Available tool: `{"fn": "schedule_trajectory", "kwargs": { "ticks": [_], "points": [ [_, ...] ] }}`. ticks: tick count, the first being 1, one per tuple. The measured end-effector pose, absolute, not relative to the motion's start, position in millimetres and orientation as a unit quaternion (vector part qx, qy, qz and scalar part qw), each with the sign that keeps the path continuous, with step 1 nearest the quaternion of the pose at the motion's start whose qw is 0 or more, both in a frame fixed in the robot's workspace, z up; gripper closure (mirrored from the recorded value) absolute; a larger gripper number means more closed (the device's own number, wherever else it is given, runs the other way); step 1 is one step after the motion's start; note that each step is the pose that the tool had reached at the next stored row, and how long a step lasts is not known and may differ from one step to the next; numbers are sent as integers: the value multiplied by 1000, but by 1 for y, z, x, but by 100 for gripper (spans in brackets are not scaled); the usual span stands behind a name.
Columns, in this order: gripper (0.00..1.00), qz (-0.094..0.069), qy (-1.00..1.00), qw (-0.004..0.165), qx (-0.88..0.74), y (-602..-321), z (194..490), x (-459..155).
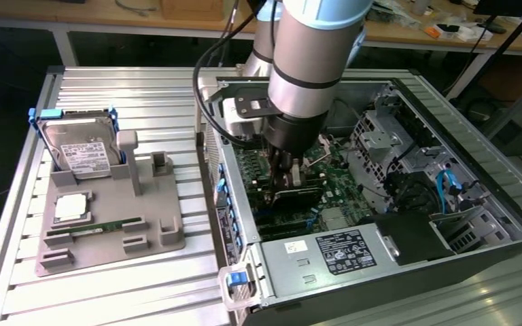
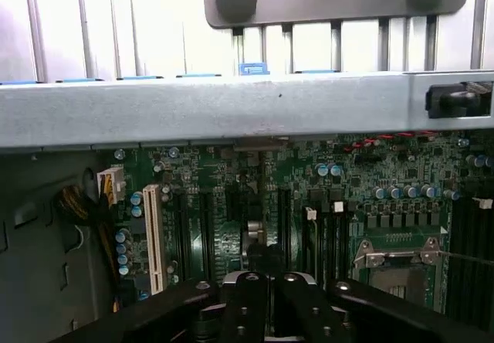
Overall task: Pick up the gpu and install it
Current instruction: 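Press down on the gpu until it lock into place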
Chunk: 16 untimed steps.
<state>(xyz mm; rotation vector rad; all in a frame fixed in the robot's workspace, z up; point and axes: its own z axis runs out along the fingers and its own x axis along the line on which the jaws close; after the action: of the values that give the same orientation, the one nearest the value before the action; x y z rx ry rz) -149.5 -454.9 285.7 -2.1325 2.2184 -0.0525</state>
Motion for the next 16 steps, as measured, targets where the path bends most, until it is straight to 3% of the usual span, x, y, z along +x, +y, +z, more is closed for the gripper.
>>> {"fn": "schedule_trajectory", "kwargs": {
  "ticks": [7,16],
  "points": [
    [89,-11,726,26,-687,-452,293,-149],
    [89,33,727,0,-686,-452,294,-148]
  ]
}}
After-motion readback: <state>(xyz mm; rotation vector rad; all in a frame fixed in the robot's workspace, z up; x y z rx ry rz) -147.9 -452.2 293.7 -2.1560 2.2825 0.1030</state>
